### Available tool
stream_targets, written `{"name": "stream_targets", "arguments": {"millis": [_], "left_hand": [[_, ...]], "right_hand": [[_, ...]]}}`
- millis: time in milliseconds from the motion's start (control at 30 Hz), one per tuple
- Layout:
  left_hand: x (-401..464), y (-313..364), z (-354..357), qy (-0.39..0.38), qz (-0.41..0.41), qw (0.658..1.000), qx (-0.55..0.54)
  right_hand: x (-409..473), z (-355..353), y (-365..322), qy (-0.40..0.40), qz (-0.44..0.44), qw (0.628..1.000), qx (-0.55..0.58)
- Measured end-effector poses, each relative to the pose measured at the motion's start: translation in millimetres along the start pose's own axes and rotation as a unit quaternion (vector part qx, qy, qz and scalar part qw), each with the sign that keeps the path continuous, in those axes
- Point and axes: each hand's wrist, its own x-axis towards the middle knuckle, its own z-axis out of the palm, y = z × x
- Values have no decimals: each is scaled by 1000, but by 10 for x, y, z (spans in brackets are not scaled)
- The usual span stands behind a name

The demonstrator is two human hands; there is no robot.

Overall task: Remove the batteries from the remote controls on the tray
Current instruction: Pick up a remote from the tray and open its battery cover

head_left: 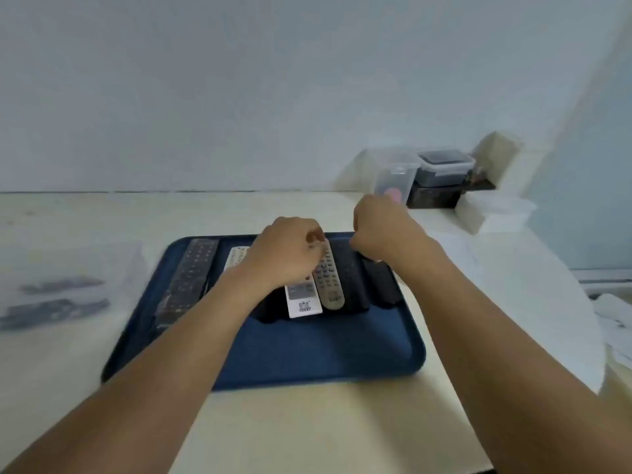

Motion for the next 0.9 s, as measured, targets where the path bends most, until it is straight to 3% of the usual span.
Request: {"name": "stream_targets", "arguments": {"millis": [267,400,500,633,700,767,833,900], "left_hand": [[-809,-4,269,9,56,998,3],[-1025,-27,366,22,121,991,61],[-969,-71,413,48,124,989,65],[-812,-87,411,82,116,988,59],[-726,-78,319,129,75,989,-6],[-597,-49,112,197,17,970,-142],[-472,-9,-197,256,-26,922,-290],[-363,16,-550,251,-49,878,-404]], "right_hand": [[-833,340,140,29,49,998,-19],[-927,400,100,42,56,997,-31],[-876,395,70,73,47,995,-49],[-808,351,151,121,69,990,36],[-777,268,223,199,85,971,101],[-741,102,269,279,49,938,197],[-715,-113,260,235,-26,906,352],[-637,-249,232,98,-84,859,495]]}}
